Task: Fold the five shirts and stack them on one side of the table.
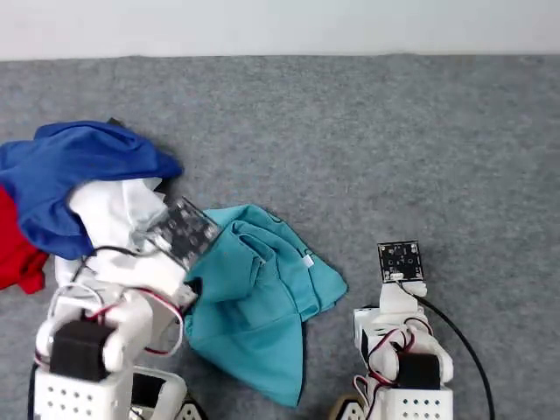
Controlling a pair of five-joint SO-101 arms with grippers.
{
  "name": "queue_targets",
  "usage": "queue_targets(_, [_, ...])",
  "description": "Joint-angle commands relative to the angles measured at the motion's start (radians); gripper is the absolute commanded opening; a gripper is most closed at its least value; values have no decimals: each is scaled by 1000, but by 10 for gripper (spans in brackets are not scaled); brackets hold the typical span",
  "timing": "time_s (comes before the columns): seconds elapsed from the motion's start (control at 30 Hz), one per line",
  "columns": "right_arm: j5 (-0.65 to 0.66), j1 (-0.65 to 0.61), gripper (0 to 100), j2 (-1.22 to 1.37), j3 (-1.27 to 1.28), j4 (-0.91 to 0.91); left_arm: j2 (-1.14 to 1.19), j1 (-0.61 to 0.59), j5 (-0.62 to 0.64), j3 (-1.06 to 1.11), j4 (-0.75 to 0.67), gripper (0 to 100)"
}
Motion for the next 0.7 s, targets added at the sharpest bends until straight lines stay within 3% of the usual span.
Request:
queue_targets(0.0, [9, 2, 9, -15, 14, 1, 103, -129, 8, -151, 28, 156])
queue_targets(0.37, [11, -1, 10, -15, 14, 1, 276, -301, 18, -197, 32, 156])
queue_targets(0.67, [5, -12, 11, -15, 14, -13, 327, -308, 129, -193, 55, 156])
